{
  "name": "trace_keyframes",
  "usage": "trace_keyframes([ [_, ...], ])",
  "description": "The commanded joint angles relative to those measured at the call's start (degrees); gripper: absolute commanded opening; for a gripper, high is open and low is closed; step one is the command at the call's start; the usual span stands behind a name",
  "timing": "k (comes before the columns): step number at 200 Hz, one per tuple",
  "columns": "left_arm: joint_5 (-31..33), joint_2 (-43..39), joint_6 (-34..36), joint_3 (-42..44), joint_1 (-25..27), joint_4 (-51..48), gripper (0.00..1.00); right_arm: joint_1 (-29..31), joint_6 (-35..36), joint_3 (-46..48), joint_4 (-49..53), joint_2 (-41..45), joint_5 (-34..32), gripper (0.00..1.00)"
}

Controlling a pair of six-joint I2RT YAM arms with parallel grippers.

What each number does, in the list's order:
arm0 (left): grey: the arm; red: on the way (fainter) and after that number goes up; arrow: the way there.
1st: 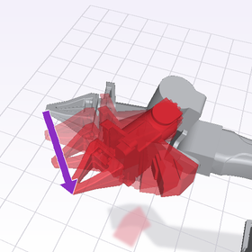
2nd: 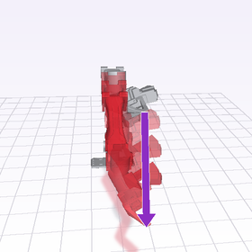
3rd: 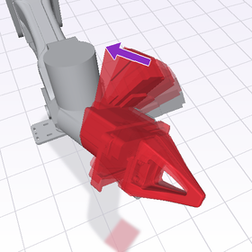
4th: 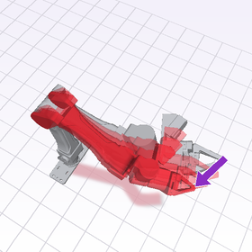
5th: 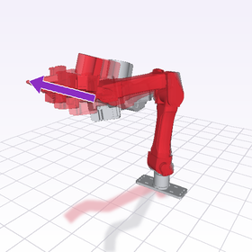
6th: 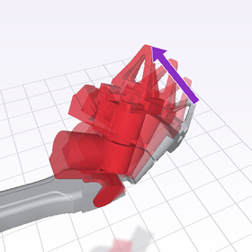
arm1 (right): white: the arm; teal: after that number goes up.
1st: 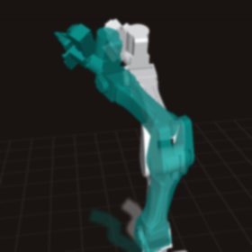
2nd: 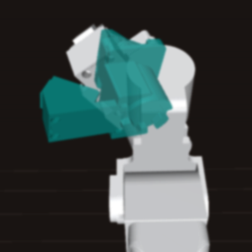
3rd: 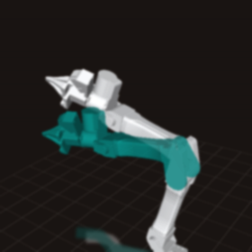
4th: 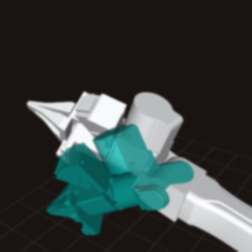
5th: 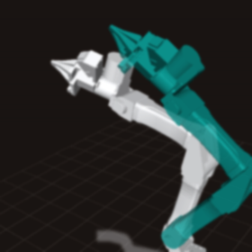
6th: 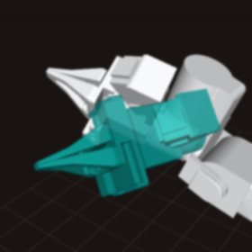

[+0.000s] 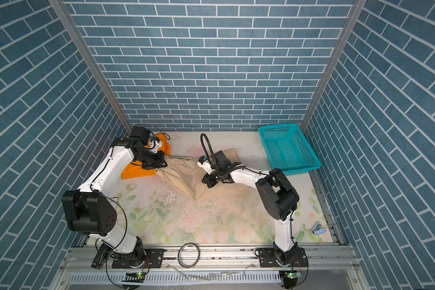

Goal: Fold and stack the shorts

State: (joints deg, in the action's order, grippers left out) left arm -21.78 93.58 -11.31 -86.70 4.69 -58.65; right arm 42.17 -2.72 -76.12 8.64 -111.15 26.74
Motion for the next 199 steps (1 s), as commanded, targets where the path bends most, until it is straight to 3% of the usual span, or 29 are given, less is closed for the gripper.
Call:
trace_keyframes([
  [1, 0.3, 0.1, 1.1, -2.9, 0.5, -1.7, 0.00, 0.3, 0.9, -5.5, -0.2, -3.0, -0.6, 0.00],
  [53, -1.1, 0.0, 1.4, -5.0, 1.8, -1.3, 0.00, -0.9, 0.6, -21.2, -2.7, -20.2, 0.8, 0.00],
  [76, -1.0, 0.4, 2.3, -5.8, 3.9, -1.7, 0.00, -1.4, -3.2, -25.9, -7.2, -25.6, 0.6, 0.00],
  [97, 0.1, 1.9, 2.4, -6.9, 7.5, -1.8, 0.00, -1.7, -7.1, -29.0, -9.7, -29.4, 5.2, 0.00],
  [147, 0.3, 6.1, 0.5, -11.3, 10.4, -1.8, 0.00, -1.8, -12.1, -30.3, -7.1, -29.4, 9.5, 0.00],
  [161, 1.9, 8.4, 0.1, -14.1, 11.0, -3.3, 0.00, -2.2, -12.2, -25.8, -9.7, -25.8, 7.6, 0.00],
  [199, 5.6, 14.5, -2.1, -19.4, 12.1, -5.2, 0.00, -6.2, -13.9, -8.6, -17.3, -9.6, 4.4, 0.12],
])
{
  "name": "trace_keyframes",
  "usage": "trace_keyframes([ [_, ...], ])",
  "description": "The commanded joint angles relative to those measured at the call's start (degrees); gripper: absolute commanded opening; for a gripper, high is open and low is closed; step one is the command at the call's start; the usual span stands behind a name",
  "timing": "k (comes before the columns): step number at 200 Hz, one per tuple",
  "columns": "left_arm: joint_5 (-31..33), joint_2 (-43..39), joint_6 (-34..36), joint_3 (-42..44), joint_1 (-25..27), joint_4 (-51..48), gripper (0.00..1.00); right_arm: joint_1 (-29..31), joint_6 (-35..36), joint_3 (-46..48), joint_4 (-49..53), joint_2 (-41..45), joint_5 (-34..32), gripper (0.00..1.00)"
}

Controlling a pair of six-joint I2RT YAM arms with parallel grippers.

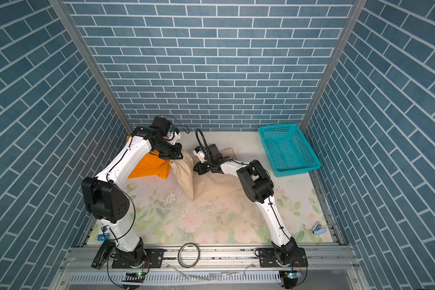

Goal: Fold and stack the shorts

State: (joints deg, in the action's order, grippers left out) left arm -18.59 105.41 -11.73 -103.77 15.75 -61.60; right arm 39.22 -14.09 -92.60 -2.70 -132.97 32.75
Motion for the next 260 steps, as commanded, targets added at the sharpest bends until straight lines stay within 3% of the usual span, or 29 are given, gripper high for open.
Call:
trace_keyframes([
  [1, 2.3, 2.8, -1.8, -2.4, 1.0, -2.1, 0.00, -3.3, -2.6, 8.3, -6.1, 12.7, -1.8, 0.13],
  [32, 3.4, 6.5, -3.1, -7.8, 3.5, -3.1, 0.00, -5.6, -1.9, 23.4, -4.6, 24.6, -7.1, 0.17],
  [65, 4.1, 10.7, -3.5, -15.2, 6.4, -6.2, 0.00, -5.6, -0.9, 33.1, -1.3, 30.1, -8.8, 0.10],
  [98, 5.2, 15.4, -3.7, -23.4, 9.7, -10.2, 0.00, -5.5, -2.6, 38.3, -3.0, 30.7, -8.4, 0.00],
  [117, 5.7, 19.2, -3.9, -28.8, 11.3, -13.7, 0.00, -5.7, -4.4, 40.5, -6.0, 30.2, -6.6, 0.00],
  [135, 6.1, 21.8, -4.1, -32.1, 12.6, -15.3, 0.00, -5.6, -4.6, 41.8, -5.9, 31.4, -9.0, 0.00],
  [171, 4.8, 23.2, -5.1, -32.8, 13.6, -13.4, 0.00, -6.0, -4.0, 43.7, -2.9, 34.6, -12.1, 0.00],
  [209, 4.5, 22.9, -6.2, -31.1, 13.7, -9.2, 0.00, -6.2, -5.2, 43.8, -4.0, 31.3, -10.6, 0.00],
  [235, 0.2, 21.3, -7.9, -25.7, 14.0, -1.0, 0.00, -6.4, -7.2, 43.6, -5.3, 30.7, -9.8, 0.00],
  [260, -1.4, 22.0, -8.3, -27.1, 14.3, -0.3, 0.00, -6.4, -7.2, 43.9, -3.8, 31.9, -10.5, 0.00],
])
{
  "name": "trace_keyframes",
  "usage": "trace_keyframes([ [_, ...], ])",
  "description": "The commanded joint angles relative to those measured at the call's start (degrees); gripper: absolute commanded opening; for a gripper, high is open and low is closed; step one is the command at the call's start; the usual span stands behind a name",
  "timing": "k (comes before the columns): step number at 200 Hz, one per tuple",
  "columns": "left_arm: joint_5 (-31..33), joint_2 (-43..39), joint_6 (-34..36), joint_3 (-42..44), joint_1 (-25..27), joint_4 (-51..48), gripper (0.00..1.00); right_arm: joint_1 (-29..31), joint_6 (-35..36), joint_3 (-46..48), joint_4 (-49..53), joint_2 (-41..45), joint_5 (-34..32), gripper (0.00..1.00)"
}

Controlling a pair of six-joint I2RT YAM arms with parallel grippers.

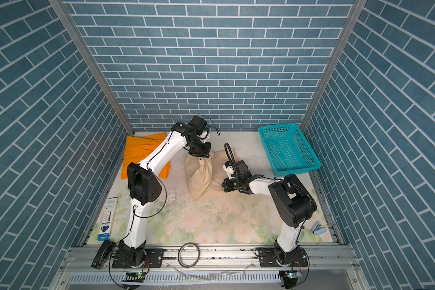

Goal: Fold and stack the shorts

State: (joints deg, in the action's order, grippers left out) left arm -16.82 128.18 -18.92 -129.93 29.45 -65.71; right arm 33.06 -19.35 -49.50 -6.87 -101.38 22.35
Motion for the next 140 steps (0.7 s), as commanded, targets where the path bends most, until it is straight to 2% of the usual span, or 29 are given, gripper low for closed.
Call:
trace_keyframes([
  [1, -3.2, -0.8, -1.1, -1.1, 0.7, 3.8, 0.00, -0.2, -1.9, 0.9, 0.4, 0.4, -0.1, 0.00],
  [69, -4.1, -1.2, -0.5, -2.9, 1.9, 4.0, 0.00, -0.7, -3.3, 2.3, -1.6, -3.7, 1.9, 0.00],
  [140, -6.0, 2.9, -1.6, -5.0, 3.5, 6.4, 0.00, -0.7, -4.2, 3.1, -1.6, -2.8, 1.5, 0.00],
])
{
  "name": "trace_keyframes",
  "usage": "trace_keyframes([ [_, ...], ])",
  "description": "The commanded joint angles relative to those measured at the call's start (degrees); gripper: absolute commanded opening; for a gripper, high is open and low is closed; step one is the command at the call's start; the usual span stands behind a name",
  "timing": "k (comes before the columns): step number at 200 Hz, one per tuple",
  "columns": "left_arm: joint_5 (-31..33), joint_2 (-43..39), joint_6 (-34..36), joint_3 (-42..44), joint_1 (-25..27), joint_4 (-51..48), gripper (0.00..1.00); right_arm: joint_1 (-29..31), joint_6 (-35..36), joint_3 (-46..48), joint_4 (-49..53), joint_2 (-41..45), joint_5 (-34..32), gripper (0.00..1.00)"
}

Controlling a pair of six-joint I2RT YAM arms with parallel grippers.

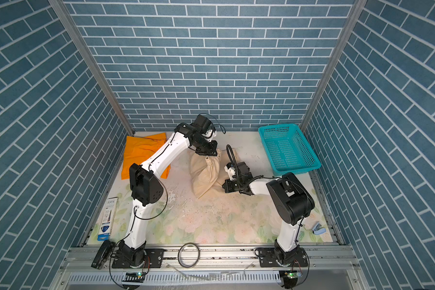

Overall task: Fold and stack the shorts
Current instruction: 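Release the shorts with the right gripper and draw it back toward the basket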

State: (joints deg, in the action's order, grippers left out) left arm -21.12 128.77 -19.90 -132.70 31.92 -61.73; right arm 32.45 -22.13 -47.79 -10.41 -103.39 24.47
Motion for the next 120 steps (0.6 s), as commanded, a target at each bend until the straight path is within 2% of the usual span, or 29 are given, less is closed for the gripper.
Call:
trace_keyframes([
  [1, -1.7, 2.3, -0.7, -2.2, 1.0, 2.5, 0.00, -0.1, -1.4, 1.4, 2.0, -0.6, -0.7, 0.00],
  [34, -2.3, 5.1, -1.3, -2.0, 2.0, 5.0, 0.00, -0.3, -2.4, 3.3, 5.0, 7.9, -3.8, 0.04],
  [47, -2.1, 6.5, -1.5, -2.1, 2.2, 5.6, 0.00, -0.4, -3.0, 4.6, 7.2, 12.7, -6.3, 0.10],
  [62, -1.7, 8.0, -1.7, -2.3, 2.4, 6.5, 0.00, -0.8, -3.6, 6.1, 10.3, 18.5, -9.3, 0.21],
  [72, -1.5, 9.0, -1.9, -2.4, 2.6, 7.2, 0.00, -1.2, -3.6, 7.2, 12.3, 22.0, -10.4, 0.24],
  [91, -1.9, 10.7, -2.5, -2.0, 3.1, 10.0, 0.09, -2.1, -4.3, 9.1, 14.2, 27.4, -10.9, 0.29],
  [103, -3.2, 11.8, -3.0, -1.7, 3.5, 12.2, 0.19, -2.3, -4.6, 10.0, 15.2, 29.6, -11.0, 0.33],
  [120, -5.5, 12.9, -3.6, -1.0, 4.1, 15.5, 0.26, -2.3, -3.8, 10.0, 17.9, 31.9, -11.2, 0.38],
])
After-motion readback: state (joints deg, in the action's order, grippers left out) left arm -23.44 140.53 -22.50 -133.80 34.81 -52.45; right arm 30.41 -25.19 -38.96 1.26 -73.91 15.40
